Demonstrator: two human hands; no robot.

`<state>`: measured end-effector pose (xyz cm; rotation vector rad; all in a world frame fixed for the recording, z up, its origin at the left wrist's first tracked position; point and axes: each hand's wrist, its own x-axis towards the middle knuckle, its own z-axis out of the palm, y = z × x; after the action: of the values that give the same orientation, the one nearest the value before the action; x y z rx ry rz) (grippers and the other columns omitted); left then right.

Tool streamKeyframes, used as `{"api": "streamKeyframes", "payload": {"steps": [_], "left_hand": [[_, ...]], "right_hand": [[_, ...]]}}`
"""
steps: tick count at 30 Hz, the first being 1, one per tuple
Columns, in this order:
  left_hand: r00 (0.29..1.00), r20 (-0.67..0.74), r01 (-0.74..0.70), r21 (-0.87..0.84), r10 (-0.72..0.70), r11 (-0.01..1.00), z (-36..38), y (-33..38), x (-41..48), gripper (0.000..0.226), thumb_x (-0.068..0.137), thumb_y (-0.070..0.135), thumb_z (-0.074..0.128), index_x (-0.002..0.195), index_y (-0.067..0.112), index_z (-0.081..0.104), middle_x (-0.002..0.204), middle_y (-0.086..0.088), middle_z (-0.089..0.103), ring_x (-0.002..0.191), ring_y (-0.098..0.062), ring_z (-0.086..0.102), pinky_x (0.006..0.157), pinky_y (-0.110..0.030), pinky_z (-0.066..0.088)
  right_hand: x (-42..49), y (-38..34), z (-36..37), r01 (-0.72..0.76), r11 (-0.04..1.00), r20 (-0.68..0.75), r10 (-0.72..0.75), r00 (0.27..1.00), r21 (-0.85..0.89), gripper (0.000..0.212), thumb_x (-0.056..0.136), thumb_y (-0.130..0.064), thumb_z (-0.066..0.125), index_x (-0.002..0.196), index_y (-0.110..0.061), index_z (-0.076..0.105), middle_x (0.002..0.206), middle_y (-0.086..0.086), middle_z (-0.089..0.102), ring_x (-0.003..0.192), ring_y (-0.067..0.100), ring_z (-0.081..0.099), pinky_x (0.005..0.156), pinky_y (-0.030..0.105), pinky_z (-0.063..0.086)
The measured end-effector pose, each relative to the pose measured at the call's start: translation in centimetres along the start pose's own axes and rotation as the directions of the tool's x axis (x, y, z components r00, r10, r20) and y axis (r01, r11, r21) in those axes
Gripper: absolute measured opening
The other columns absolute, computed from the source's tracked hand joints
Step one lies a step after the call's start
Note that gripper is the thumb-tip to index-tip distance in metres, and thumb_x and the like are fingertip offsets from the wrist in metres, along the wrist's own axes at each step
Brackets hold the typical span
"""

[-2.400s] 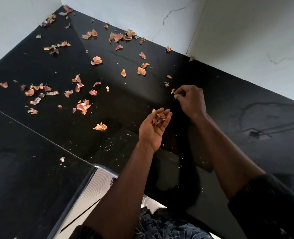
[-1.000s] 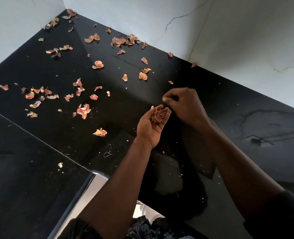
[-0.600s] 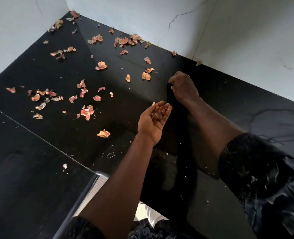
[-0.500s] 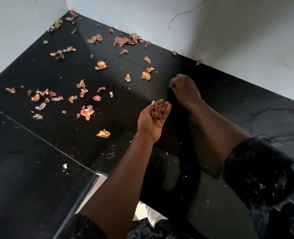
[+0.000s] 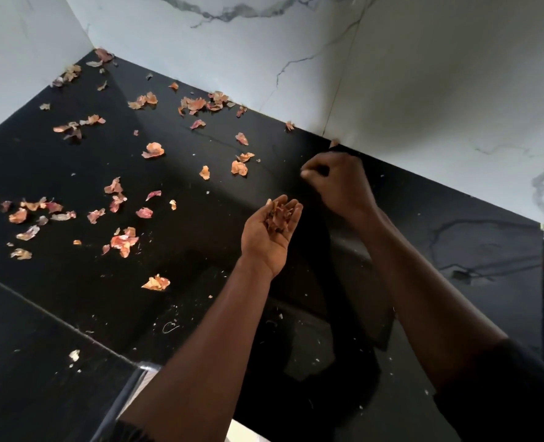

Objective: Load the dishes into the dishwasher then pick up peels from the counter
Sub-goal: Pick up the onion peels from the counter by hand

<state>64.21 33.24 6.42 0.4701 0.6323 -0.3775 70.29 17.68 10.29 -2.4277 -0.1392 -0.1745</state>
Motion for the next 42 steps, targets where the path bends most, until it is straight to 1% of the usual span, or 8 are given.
{"api": "streamKeyframes", "payload": {"steps": [2, 5, 14, 20, 25, 31, 37, 42], "left_hand": [[1.000, -0.005, 0.001, 0.001, -0.001, 1.000, 0.2, 0.1, -0.1, 0.032, 0.105, 0.019, 0.047, 0.120, -0.003, 0.065, 0.117, -0.023, 0.070, 0.113, -0.033, 0.069, 0.094, -0.036, 0.059], [1.000, -0.016, 0.002, -0.020, -0.003, 1.000, 0.3, 0.3, -0.4, 0.031, 0.105, 0.019, 0.048, 0.116, -0.004, 0.066, 0.117, -0.025, 0.070, 0.111, -0.033, 0.070, 0.091, -0.036, 0.060], [0.998, -0.067, -0.008, -0.038, 0.006, 0.999, -0.3, 0.6, -1.1, 0.032, 0.105, 0.018, 0.048, 0.120, -0.006, 0.063, 0.121, -0.027, 0.068, 0.111, -0.035, 0.070, 0.092, -0.037, 0.060], [0.998, -0.063, -0.016, -0.022, 0.015, 1.000, -0.8, 1.5, -1.5, 0.033, 0.105, 0.018, 0.048, 0.123, -0.007, 0.062, 0.121, -0.027, 0.068, 0.109, -0.035, 0.070, 0.090, -0.036, 0.060], [0.998, -0.054, -0.022, -0.031, 0.020, 0.999, -1.4, 2.4, -2.1, 0.033, 0.105, 0.018, 0.048, 0.124, -0.006, 0.062, 0.122, -0.027, 0.068, 0.109, -0.035, 0.070, 0.088, -0.036, 0.061], [0.998, -0.056, -0.014, -0.044, 0.012, 0.999, -1.9, 2.8, -2.4, 0.032, 0.105, 0.018, 0.048, 0.120, -0.005, 0.064, 0.124, -0.027, 0.067, 0.111, -0.034, 0.069, 0.090, -0.036, 0.060], [0.995, -0.094, -0.019, -0.031, 0.016, 0.999, -2.3, 3.1, -2.5, 0.033, 0.105, 0.018, 0.048, 0.123, -0.006, 0.063, 0.126, -0.027, 0.065, 0.113, -0.035, 0.069, 0.093, -0.037, 0.059], [0.990, -0.133, -0.046, -0.051, 0.039, 0.998, -2.4, 4.1, -2.7, 0.034, 0.105, 0.020, 0.048, 0.124, -0.003, 0.064, 0.118, -0.023, 0.071, 0.106, -0.029, 0.072, 0.090, -0.036, 0.059]], "right_hand": [[3.0, 3.3, 0.4, -0.130, 0.982, -0.098, 0.117, 0.988, -0.135, 0.024, 0.092, -0.016, 0.066, 0.115, -0.011, 0.074, 0.115, 0.009, 0.072, 0.106, 0.022, 0.068, 0.097, 0.032, 0.051], [6.2, 7.3, 1.8, -0.209, 0.923, -0.002, 0.220, 0.975, -0.322, 0.033, 0.096, -0.011, 0.059, 0.128, -0.001, 0.061, 0.131, 0.021, 0.058, 0.121, 0.037, 0.056, 0.103, 0.040, 0.045], [10.5, 5.3, 6.0, 0.104, 0.889, 0.172, -0.028, 0.985, -0.447, 0.023, 0.087, 0.004, 0.052, 0.107, 0.003, 0.065, 0.116, 0.026, 0.059, 0.107, 0.045, 0.059, 0.090, 0.045, 0.052], [14.2, 2.7, 8.0, 0.238, 0.862, 0.297, -0.108, 0.949, -0.448, 0.027, 0.091, 0.002, 0.046, 0.114, 0.002, 0.059, 0.139, 0.022, 0.050, 0.122, 0.045, 0.053, 0.098, 0.050, 0.050], [12.3, 3.2, 7.8, 0.225, 0.836, 0.260, -0.102, 0.960, -0.501, 0.022, 0.083, 0.009, 0.050, 0.101, 0.005, 0.063, 0.117, 0.026, 0.059, 0.108, 0.045, 0.058, 0.089, 0.046, 0.054], [7.0, 4.0, 6.3, 0.175, 0.868, 0.143, -0.121, 0.982, -0.465, 0.024, 0.080, 0.008, 0.056, 0.092, -0.004, 0.074, 0.100, 0.015, 0.066, 0.093, 0.038, 0.065, 0.073, 0.038, 0.055], [2.0, 0.2, 4.6, 0.040, 0.984, 0.051, -0.032, 0.998, -0.172, 0.015, 0.091, -0.006, 0.069, 0.102, -0.011, 0.077, 0.105, 0.004, 0.072, 0.093, 0.016, 0.068, 0.082, 0.021, 0.050], [-2.9, -6.7, 4.0, 0.195, 0.979, 0.229, -0.202, 0.952, 0.051, 0.013, 0.093, -0.012, 0.069, 0.105, -0.015, 0.074, 0.107, -0.005, 0.069, 0.094, 0.004, 0.066, 0.082, 0.018, 0.054]]}}
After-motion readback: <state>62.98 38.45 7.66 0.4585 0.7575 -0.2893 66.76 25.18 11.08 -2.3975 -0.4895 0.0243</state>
